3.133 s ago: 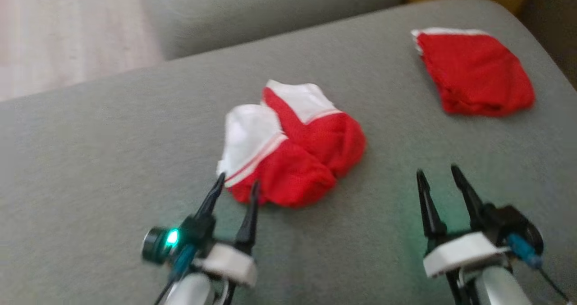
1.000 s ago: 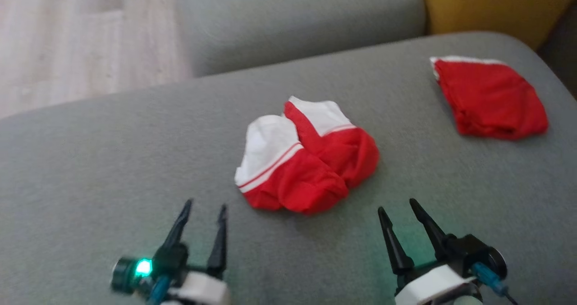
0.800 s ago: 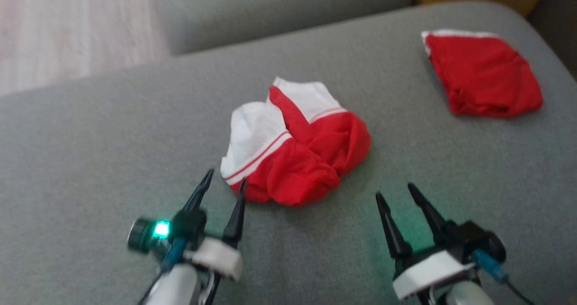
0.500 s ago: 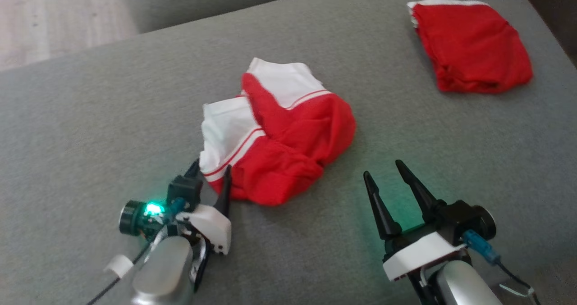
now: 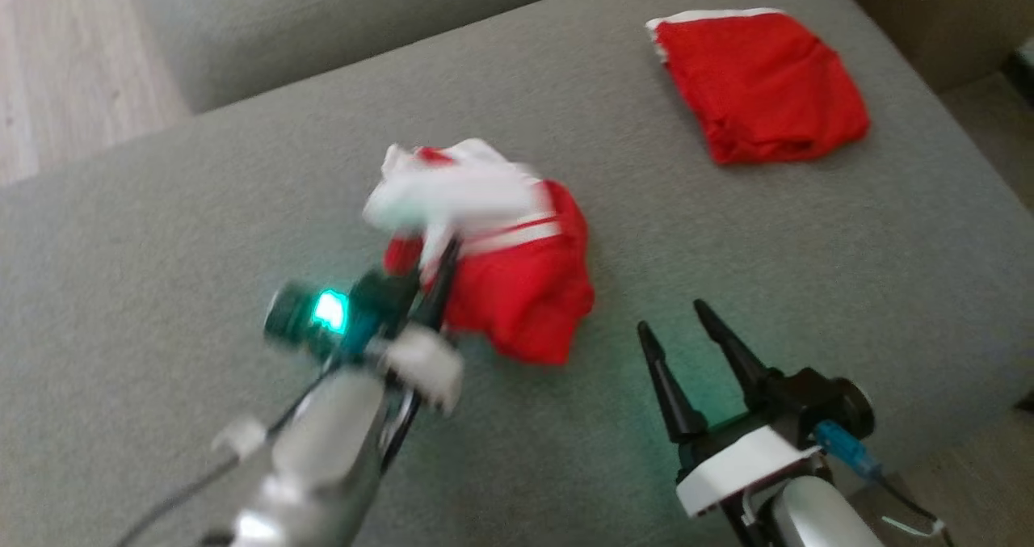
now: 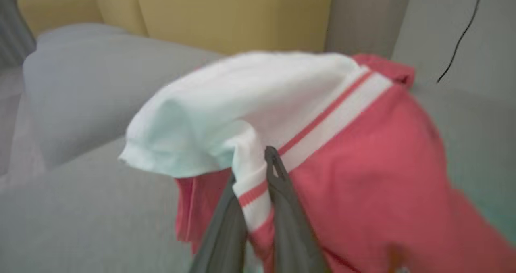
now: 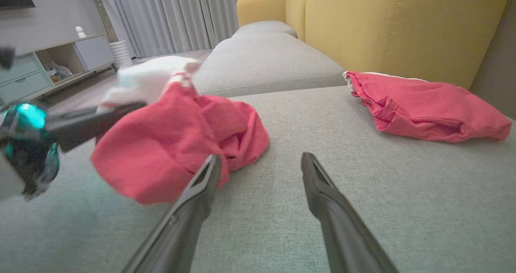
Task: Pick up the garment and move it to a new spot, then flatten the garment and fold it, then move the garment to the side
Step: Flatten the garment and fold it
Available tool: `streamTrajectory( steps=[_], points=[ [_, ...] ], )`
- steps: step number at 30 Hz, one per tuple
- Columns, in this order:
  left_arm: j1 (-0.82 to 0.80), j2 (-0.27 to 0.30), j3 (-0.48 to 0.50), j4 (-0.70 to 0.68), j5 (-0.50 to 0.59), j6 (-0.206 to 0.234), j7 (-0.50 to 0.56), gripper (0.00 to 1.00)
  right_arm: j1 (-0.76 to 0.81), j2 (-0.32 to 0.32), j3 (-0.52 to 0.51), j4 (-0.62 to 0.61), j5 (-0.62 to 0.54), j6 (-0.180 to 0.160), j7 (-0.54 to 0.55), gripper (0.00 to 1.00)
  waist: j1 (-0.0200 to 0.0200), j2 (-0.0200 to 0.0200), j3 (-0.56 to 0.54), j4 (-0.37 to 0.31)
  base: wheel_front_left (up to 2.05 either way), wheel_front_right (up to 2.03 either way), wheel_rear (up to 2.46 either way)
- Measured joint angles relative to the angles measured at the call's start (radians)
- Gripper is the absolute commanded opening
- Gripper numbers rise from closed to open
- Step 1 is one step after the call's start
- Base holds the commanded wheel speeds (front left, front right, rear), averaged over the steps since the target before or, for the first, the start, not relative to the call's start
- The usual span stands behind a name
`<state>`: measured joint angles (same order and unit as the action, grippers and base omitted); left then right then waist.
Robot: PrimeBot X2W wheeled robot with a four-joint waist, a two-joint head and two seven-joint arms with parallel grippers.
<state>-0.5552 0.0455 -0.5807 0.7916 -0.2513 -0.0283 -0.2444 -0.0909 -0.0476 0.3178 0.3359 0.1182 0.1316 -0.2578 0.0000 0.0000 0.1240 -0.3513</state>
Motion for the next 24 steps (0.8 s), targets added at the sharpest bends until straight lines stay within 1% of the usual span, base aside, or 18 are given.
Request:
streamTrajectory(
  steps=[2,3,6,9,10,13,15,17,20,22,24],
  points=[
    [-0.085,0.0,-0.038,-0.025,0.032,-0.016,-0.004,0.0,0.001,0.0,0.012,0.0,0.008,0.0,0.0,1.0,-0.0001,0.0,-0.014,-0.015,0.0,0.0,0.0],
    [-0.142,-0.001,-0.053,-0.032,0.058,-0.017,-0.004,0.0,0.001,0.0,0.017,0.0,0.014,0.0,0.0,1.0,-0.0001,0.0,-0.019,-0.023,0.0,0.0,0.0],
    [-0.328,-0.005,-0.066,-0.056,0.108,-0.026,-0.005,0.0,0.002,0.0,0.03,-0.002,0.035,0.0,0.0,1.0,0.0,0.0,-0.033,-0.04,0.0,0.0,0.0],
    [-0.516,-0.005,-0.055,-0.07,0.135,-0.025,-0.009,0.0,0.007,0.0,0.031,-0.006,0.049,0.0,0.0,1.0,0.0,0.0,-0.041,-0.044,0.0,0.0,0.0],
    [-0.516,-0.005,-0.055,-0.07,0.135,-0.025,-0.009,0.0,0.007,0.0,0.031,-0.006,0.049,0.0,0.0,1.0,0.0,0.0,-0.041,-0.044,0.0,0.0,0.0],
    [-0.662,0.001,-0.014,-0.089,0.14,-0.016,-0.014,0.0,0.018,0.0,0.034,-0.008,0.06,0.0,0.0,1.0,0.0,0.0,-0.047,-0.033,0.0,0.0,0.0],
    [-0.724,0.008,0.016,-0.096,0.139,-0.006,-0.014,0.0,0.03,0.0,0.035,-0.009,0.069,0.0,0.0,1.0,0.0,0.0,-0.051,-0.019,0.0,0.0,0.0],
    [-0.735,0.016,0.045,-0.09,0.126,0.001,-0.014,0.0,0.04,0.0,0.033,-0.01,0.074,0.0,0.0,1.0,-0.0001,0.0,-0.059,0.0,0.0,0.0,0.0],
    [-0.668,0.041,0.052,-0.061,0.113,0.001,-0.016,0.0,0.052,0.0,0.029,-0.01,0.076,0.0,0.0,1.0,0.0,0.0,-0.071,0.037,0.0,0.0,0.0],
    [-0.557,0.066,0.051,-0.044,0.091,0.001,-0.016,0.0,0.058,0.0,0.026,-0.01,0.075,0.0,0.0,1.0,0.0,0.0,-0.08,0.065,0.0,0.0,0.0],
    [-0.412,0.092,0.052,-0.033,0.065,0.0,-0.016,0.0,0.066,0.0,0.023,-0.009,0.075,0.0,0.0,1.0,0.0,0.0,-0.089,0.092,0.0,0.0,0.0]
  ],
)
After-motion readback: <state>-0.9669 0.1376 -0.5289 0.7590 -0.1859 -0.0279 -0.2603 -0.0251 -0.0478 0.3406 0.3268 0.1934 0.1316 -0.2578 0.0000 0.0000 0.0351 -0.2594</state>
